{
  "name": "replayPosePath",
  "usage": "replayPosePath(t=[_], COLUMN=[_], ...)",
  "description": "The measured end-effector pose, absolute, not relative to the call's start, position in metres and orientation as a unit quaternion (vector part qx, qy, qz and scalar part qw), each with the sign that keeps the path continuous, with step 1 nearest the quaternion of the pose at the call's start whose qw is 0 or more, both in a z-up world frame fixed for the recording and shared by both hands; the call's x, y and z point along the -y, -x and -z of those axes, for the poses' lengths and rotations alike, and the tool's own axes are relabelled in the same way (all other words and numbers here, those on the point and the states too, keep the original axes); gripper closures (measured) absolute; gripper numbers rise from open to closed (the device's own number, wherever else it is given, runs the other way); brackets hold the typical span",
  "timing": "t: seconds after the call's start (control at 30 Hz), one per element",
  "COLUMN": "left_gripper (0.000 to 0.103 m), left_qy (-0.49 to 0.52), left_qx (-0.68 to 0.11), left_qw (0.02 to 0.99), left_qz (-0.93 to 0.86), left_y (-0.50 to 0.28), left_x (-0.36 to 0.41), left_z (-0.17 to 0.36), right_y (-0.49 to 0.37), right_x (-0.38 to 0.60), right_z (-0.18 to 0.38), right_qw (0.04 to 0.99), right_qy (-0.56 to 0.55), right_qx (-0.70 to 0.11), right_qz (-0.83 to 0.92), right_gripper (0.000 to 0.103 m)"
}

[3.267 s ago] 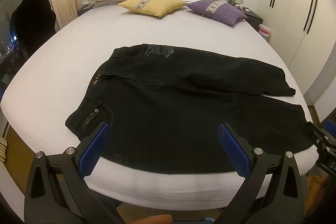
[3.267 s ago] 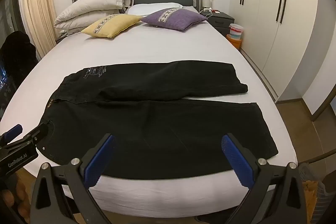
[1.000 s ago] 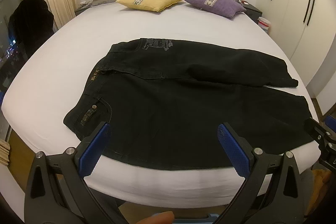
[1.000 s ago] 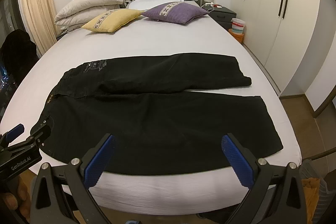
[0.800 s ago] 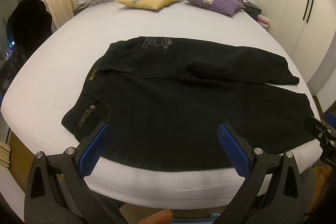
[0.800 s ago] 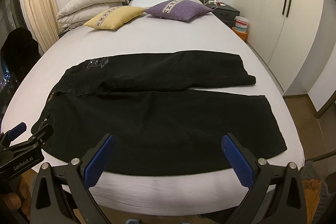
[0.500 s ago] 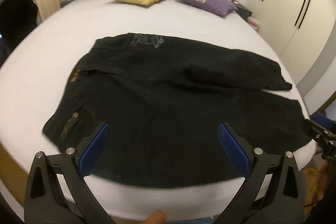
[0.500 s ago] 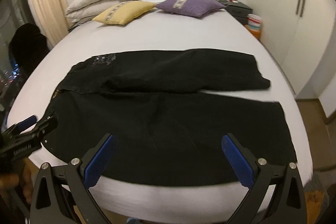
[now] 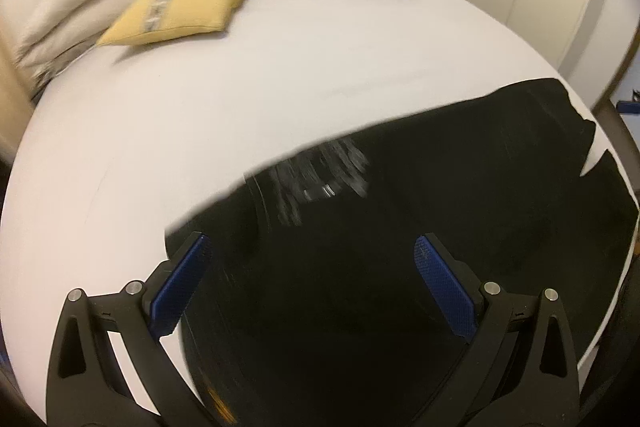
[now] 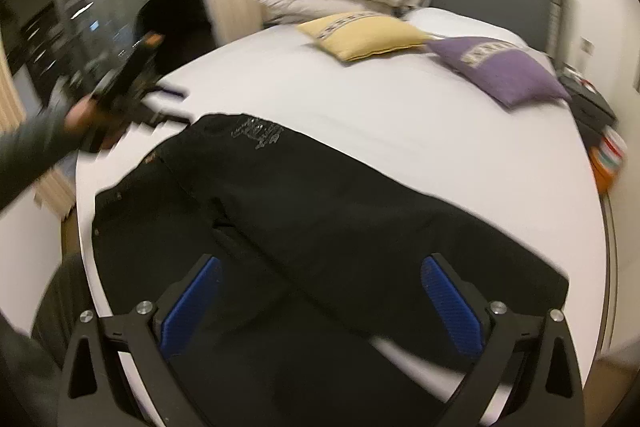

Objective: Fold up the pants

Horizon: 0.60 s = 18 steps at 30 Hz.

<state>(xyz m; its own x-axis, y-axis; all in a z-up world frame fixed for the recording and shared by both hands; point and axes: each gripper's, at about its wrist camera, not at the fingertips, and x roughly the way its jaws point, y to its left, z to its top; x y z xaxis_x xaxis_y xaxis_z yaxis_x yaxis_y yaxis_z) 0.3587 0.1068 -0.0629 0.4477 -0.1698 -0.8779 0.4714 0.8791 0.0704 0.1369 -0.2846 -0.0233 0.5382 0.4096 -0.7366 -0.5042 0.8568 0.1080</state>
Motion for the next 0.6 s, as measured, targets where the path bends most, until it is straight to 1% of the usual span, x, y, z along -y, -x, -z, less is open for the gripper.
replayPosePath(t=[0.07,0.1,0.13,0.17,0.27,0.33,0.4,0.47,0.5,0.57,0.6], left_gripper=[0.002,0.005,0.015,0.021,0.022,0.023,0.024,0.038,0.042,0.065,0.068], left_qy=[-0.171,-0.18,-0.19,-0.197,-0.216,-0.22,-0.215,-0.211,-0.208,-0.208,-0.211], left_qx=[-0.497,-0.503,-0.508,-0.515,-0.539,-0.548,-0.559,-0.572,-0.579,-0.589,-0.59], left_qw=[0.824,0.815,0.808,0.8,0.777,0.77,0.763,0.754,0.748,0.738,0.737], left_qz=[0.212,0.225,0.232,0.238,0.242,0.242,0.242,0.245,0.249,0.256,0.255], left_y=[-0.394,-0.412,-0.424,-0.435,-0.456,-0.471,-0.482,-0.491,-0.494,-0.497,-0.498], left_x=[-0.107,-0.106,-0.104,-0.102,-0.098,-0.101,-0.106,-0.11,-0.111,-0.111,-0.112], left_z=[0.07,0.076,0.081,0.089,0.112,0.124,0.133,0.143,0.147,0.157,0.159], right_y=[-0.158,-0.168,-0.177,-0.183,-0.197,-0.204,-0.209,-0.216,-0.218,-0.223,-0.224], right_x=[0.29,0.293,0.296,0.298,0.298,0.298,0.298,0.297,0.297,0.298,0.298], right_z=[0.031,0.036,0.041,0.045,0.06,0.07,0.078,0.083,0.085,0.086,0.086], right_qw=[0.869,0.864,0.859,0.857,0.849,0.841,0.835,0.832,0.832,0.832,0.832], right_qy=[0.063,0.061,0.059,0.059,0.06,0.058,0.063,0.064,0.064,0.063,0.063], right_qx=[-0.41,-0.417,-0.424,-0.427,-0.433,-0.441,-0.445,-0.447,-0.448,-0.448,-0.447], right_qz=[-0.271,-0.275,-0.28,-0.283,-0.297,-0.309,-0.317,-0.321,-0.321,-0.322,-0.323], right_gripper=[0.005,0.008,0.01,0.01,0.012,0.018,0.018,0.019,0.02,0.022,0.022])
